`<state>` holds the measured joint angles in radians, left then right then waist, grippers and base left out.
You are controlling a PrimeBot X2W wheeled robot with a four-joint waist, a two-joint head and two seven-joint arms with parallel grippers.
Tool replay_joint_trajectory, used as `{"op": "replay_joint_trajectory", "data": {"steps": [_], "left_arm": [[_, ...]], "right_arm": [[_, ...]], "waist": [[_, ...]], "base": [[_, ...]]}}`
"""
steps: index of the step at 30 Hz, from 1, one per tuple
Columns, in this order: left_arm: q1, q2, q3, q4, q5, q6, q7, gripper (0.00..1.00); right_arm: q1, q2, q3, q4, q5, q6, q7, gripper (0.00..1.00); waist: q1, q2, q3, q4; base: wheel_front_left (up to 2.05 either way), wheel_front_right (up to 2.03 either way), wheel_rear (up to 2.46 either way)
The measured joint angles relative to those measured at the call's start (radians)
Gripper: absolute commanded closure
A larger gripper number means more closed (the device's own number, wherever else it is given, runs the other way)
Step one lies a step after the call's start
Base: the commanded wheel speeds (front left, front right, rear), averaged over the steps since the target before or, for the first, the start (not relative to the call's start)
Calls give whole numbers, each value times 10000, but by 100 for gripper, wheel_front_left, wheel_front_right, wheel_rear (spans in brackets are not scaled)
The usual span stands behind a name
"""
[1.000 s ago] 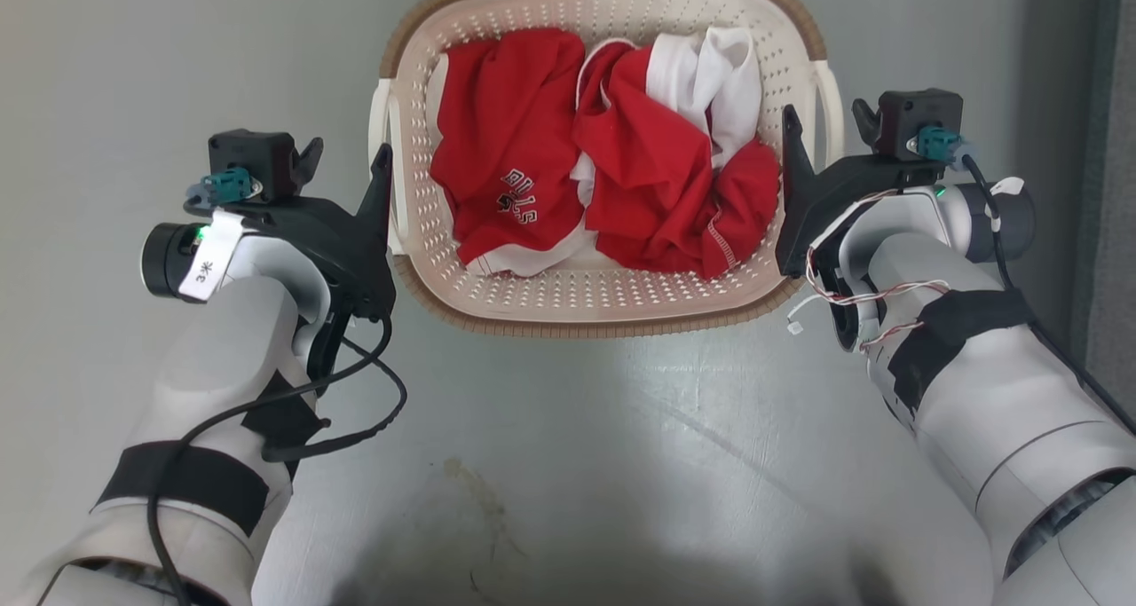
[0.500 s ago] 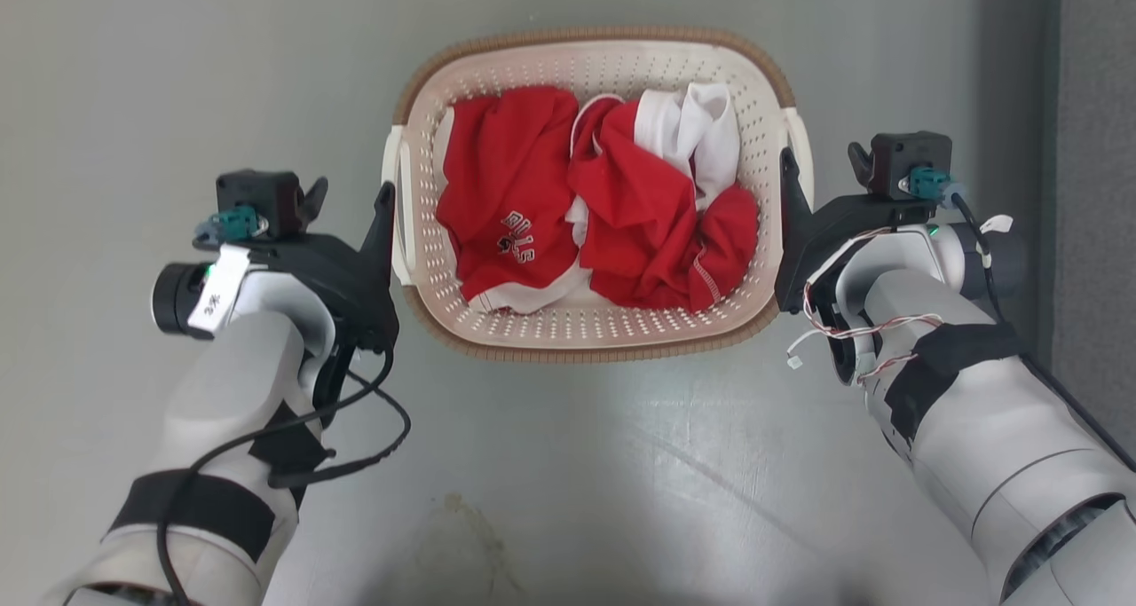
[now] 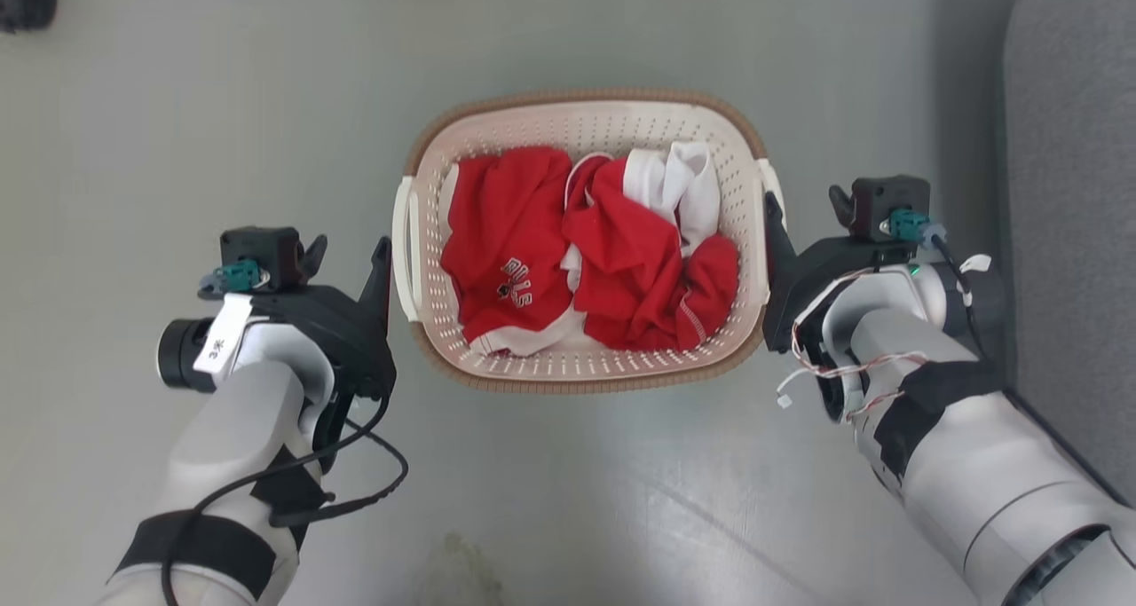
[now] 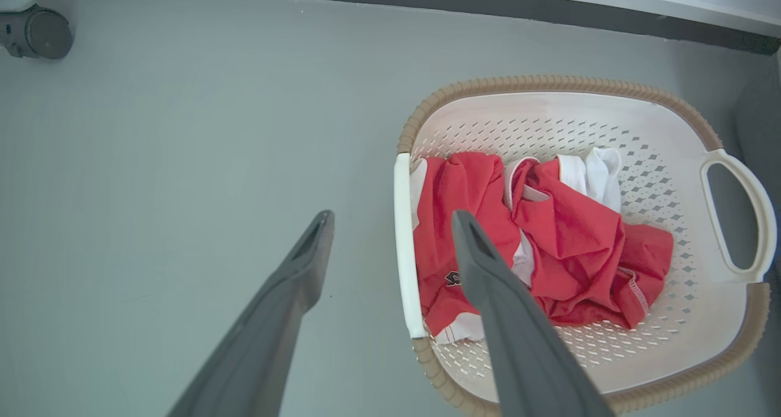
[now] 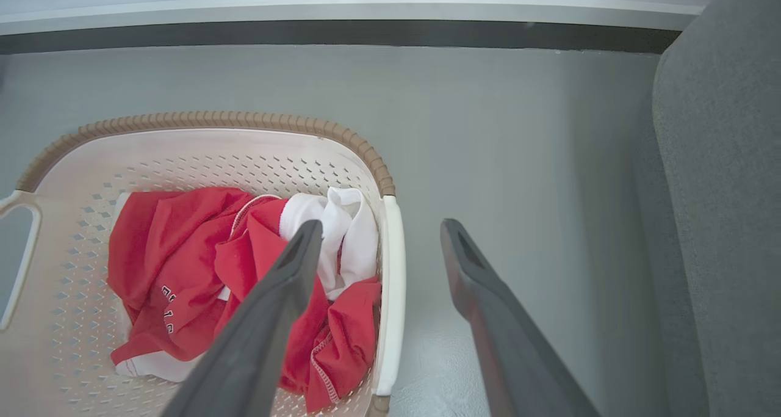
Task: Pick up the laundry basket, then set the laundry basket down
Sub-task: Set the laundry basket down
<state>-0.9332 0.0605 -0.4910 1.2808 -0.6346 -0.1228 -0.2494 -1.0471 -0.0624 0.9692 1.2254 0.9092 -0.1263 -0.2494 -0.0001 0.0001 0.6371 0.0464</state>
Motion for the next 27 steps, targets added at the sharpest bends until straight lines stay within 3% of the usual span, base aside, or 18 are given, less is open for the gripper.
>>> {"op": "replay_joint_trajectory", "data": {"steps": [27], "left_arm": [[2083, 215, 616, -1016, -50, 537, 0, 0]], "right_arm": [[1799, 17, -240, -1009, -132, 0, 0, 0]], "waist": [[-1, -1, -2702, -402]], "base": [[0, 0, 0]]}}
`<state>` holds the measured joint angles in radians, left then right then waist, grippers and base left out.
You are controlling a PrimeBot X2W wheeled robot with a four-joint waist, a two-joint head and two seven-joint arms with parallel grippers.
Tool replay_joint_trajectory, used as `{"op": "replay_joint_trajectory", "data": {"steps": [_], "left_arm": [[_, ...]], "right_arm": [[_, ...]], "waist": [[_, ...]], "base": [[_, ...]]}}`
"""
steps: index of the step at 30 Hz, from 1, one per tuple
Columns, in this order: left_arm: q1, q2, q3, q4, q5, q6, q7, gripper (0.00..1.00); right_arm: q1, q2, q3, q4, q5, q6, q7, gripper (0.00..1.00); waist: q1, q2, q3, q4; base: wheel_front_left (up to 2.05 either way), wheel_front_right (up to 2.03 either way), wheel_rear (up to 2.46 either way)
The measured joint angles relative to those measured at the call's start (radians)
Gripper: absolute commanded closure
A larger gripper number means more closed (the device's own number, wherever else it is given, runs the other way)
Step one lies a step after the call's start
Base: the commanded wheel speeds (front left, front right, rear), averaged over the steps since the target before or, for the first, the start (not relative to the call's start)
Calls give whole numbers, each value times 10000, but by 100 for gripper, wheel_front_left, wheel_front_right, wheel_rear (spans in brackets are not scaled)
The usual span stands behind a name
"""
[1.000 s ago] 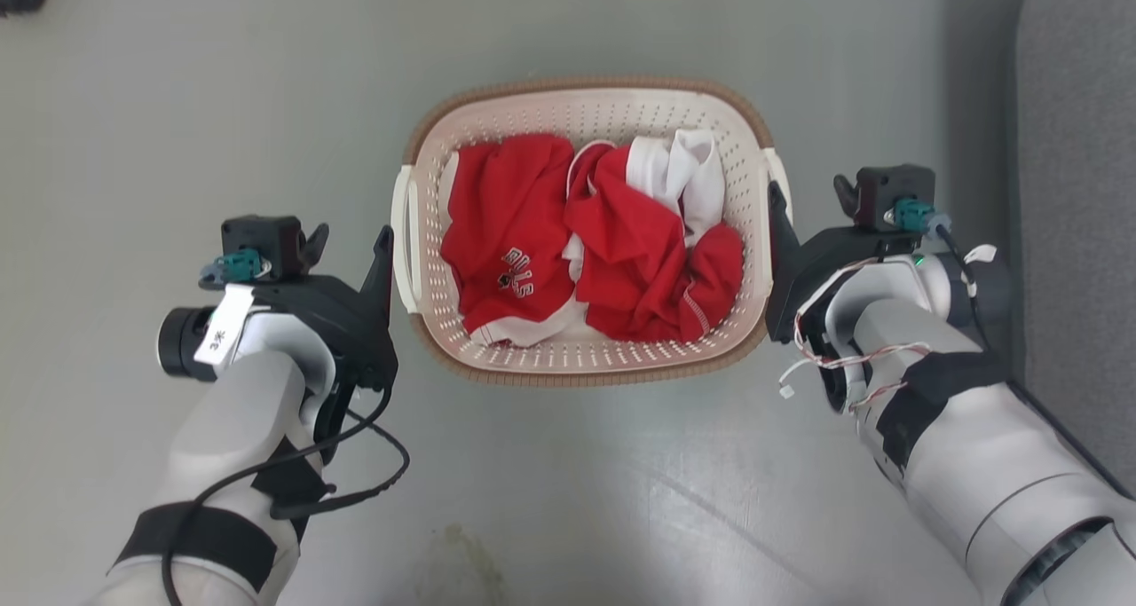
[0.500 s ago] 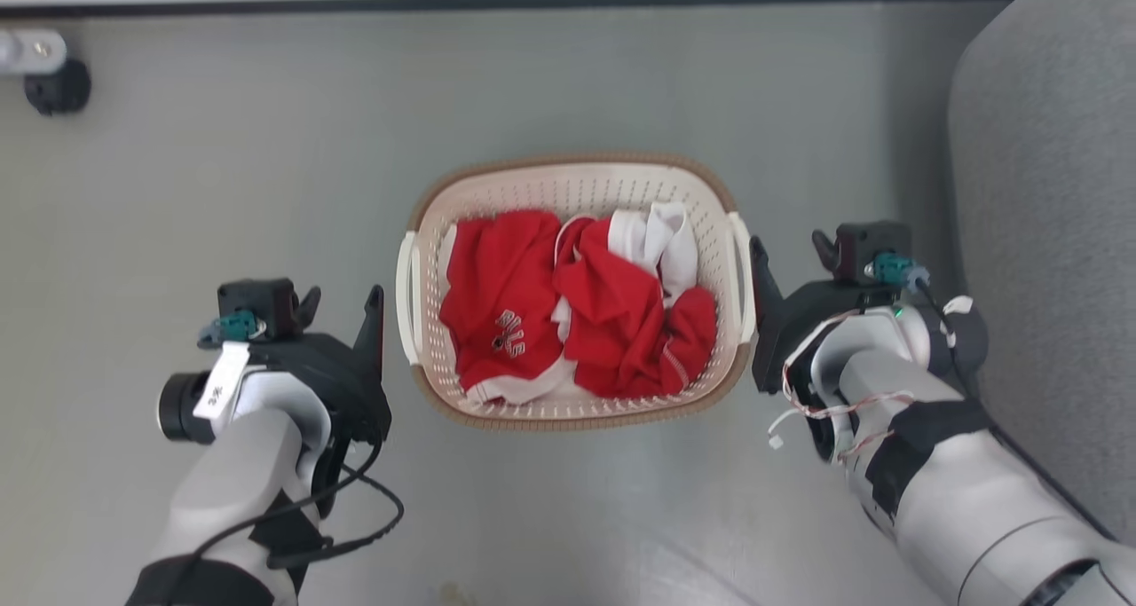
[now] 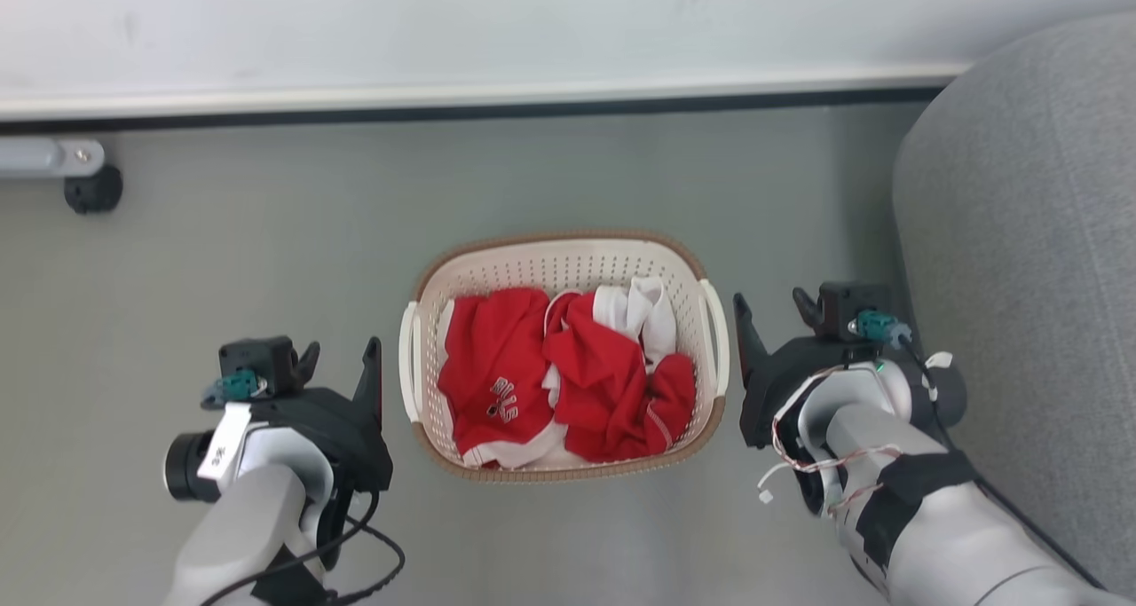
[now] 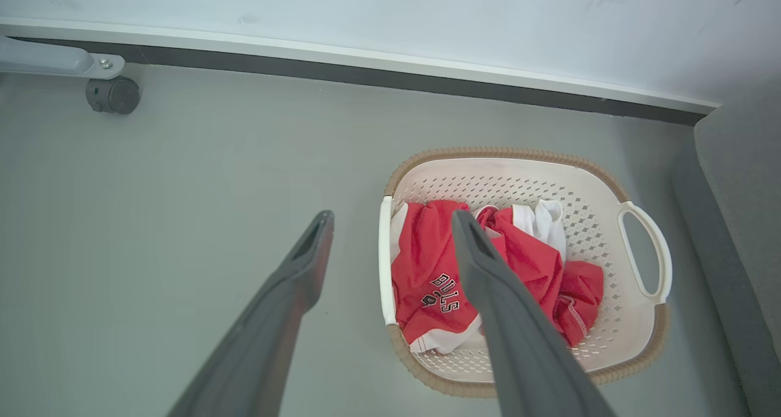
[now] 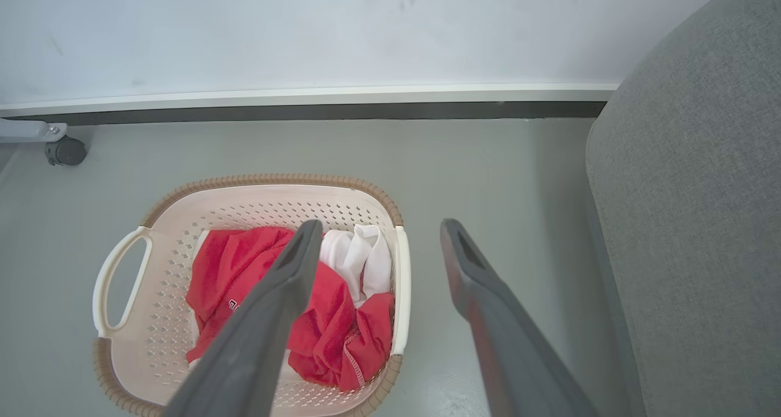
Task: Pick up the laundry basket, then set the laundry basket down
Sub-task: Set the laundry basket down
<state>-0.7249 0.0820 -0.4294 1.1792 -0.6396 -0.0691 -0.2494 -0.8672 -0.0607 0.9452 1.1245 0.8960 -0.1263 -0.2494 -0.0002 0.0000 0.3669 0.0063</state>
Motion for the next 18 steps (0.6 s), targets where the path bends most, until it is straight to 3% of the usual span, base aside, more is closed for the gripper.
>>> {"op": "replay_joint_trajectory", "data": {"steps": [18], "left_arm": [[1606, 38, 723, -1647, 188, 598, 0, 0]], "right_arm": [[1046, -6, -928, -506, -901, 0, 0, 0]], "waist": [[1, 0, -1311, -167]], "base": [[0, 0, 0]]}}
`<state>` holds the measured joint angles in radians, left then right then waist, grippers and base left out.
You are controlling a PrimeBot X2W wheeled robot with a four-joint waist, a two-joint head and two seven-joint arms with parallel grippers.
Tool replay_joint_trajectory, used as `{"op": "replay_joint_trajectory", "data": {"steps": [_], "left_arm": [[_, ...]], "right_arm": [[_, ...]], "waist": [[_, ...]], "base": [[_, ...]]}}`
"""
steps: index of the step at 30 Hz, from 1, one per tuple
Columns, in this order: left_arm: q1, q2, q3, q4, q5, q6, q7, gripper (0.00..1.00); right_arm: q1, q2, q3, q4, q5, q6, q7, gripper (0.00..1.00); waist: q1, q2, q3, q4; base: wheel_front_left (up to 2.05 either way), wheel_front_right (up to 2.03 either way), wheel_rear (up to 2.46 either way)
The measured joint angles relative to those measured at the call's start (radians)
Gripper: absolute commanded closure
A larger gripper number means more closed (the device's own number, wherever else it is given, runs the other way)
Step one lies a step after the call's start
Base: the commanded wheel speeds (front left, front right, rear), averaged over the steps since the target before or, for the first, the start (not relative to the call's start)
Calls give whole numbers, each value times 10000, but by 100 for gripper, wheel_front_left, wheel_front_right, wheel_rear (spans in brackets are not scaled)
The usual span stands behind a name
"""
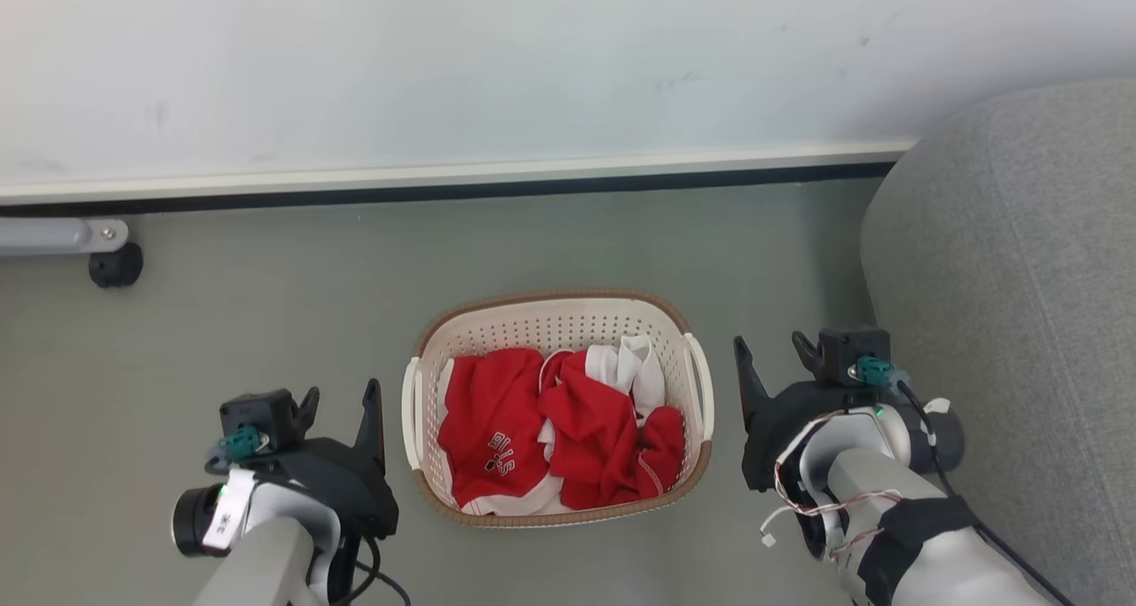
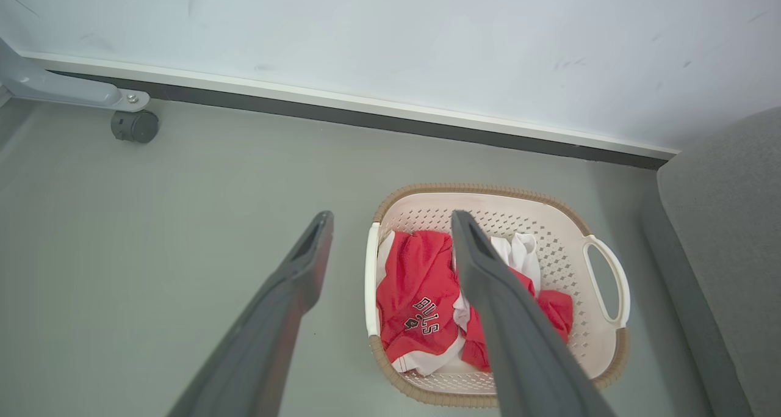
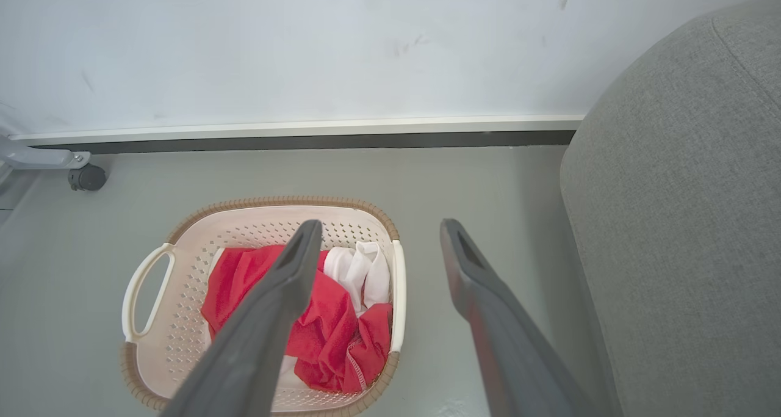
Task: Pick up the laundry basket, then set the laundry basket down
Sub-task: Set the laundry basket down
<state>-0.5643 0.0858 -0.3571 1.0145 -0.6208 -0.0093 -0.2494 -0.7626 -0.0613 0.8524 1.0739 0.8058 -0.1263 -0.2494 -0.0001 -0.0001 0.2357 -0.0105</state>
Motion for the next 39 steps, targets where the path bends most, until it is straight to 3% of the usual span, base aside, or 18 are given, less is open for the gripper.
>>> {"op": "replay_joint_trajectory", "data": {"steps": [21, 39], "left_arm": [[1842, 0, 522, -1862, 773, 449, -2, 0], [3343, 171, 905, -3777, 1538, 811, -2, 0]], "right_arm": [[1685, -167, -1271, -1072, -1407, 0, 0, 0], [3283, -314, -2742, -2970, -3179, -2, 0, 0]], "waist": [[0, 0, -1249, 27], [0, 1, -1852, -37]], "base": [[0, 0, 0], [0, 0, 0]]}}
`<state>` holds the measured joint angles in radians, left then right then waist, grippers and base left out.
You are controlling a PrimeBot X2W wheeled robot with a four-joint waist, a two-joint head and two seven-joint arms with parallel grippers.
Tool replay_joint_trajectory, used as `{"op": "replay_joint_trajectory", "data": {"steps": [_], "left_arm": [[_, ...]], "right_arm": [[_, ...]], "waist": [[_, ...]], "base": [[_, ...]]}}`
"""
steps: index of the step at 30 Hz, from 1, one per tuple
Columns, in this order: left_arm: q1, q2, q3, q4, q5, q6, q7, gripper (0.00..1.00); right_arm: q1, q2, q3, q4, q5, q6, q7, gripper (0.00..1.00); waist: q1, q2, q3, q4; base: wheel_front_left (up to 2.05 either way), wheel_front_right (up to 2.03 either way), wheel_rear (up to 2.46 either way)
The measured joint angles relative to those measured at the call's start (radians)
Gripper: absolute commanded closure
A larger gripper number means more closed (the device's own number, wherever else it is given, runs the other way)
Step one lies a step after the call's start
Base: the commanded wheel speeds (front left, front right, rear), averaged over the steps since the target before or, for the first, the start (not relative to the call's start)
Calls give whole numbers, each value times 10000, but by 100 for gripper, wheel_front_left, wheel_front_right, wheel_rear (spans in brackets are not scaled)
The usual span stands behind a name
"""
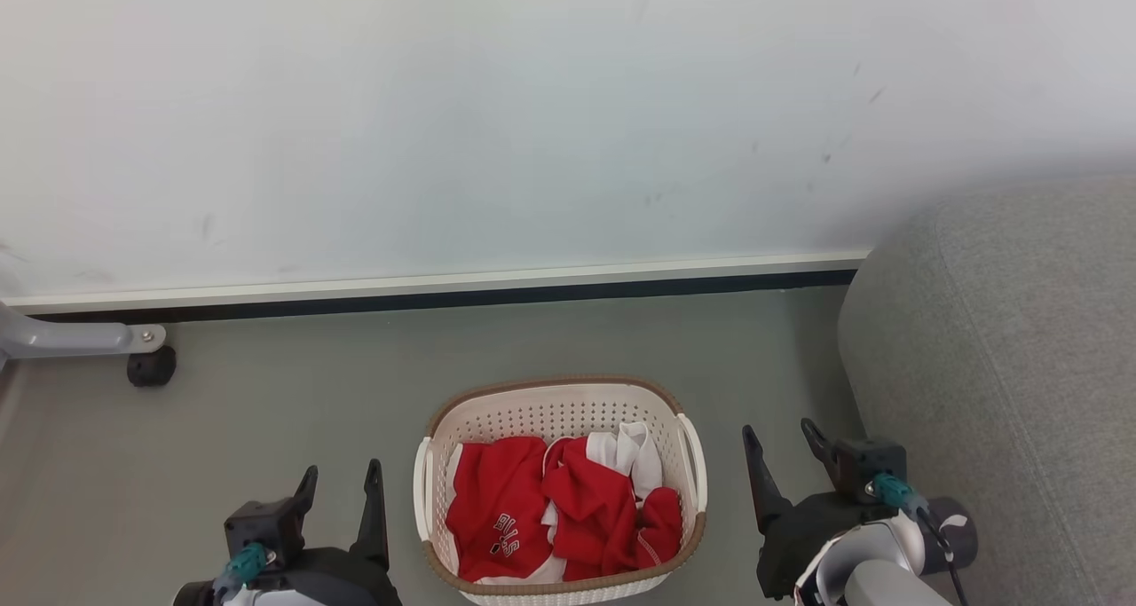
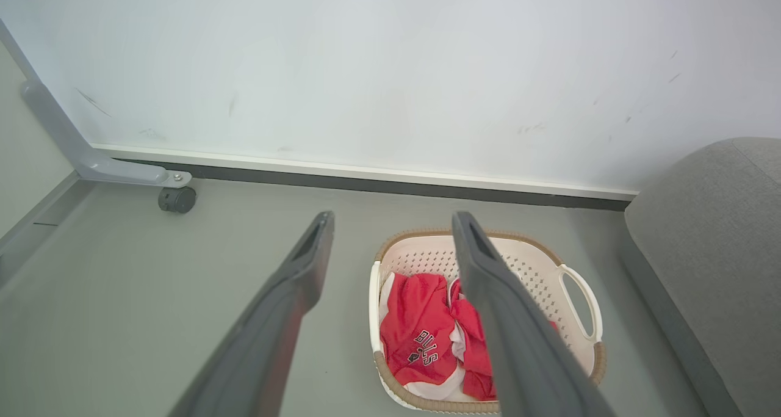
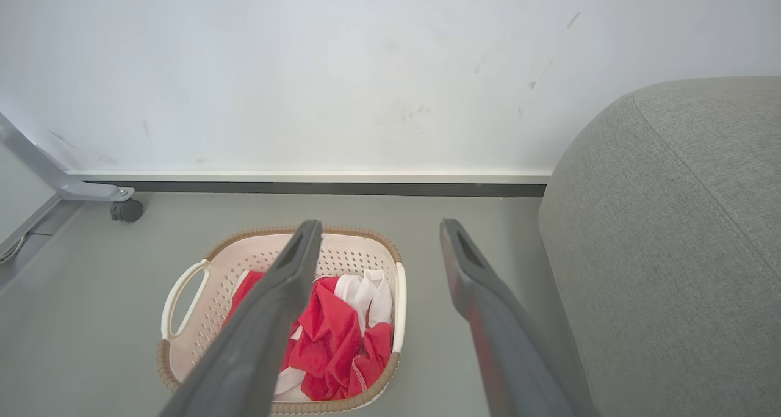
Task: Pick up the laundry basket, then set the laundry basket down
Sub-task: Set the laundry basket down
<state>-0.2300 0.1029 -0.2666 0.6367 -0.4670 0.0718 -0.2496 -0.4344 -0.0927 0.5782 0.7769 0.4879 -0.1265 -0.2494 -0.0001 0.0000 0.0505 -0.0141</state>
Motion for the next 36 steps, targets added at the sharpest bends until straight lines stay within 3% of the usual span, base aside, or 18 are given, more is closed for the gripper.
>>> {"op": "replay_joint_trajectory", "data": {"steps": [23, 36], "left_arm": [[963, 205, 439, -1937, 930, 337, 0, 0], [1107, 518, -82, -2545, 1540, 337, 2, 0]], "right_arm": [[1913, 56, -2508, -2984, -2493, -10, -2, 0], [2483, 230, -3131, -4305, -3607, -10, -31, 0]], "waist": [[2, 0, 109, 105], [2, 0, 233, 203]], "base": [[0, 0, 0], [0, 0, 0]]}}
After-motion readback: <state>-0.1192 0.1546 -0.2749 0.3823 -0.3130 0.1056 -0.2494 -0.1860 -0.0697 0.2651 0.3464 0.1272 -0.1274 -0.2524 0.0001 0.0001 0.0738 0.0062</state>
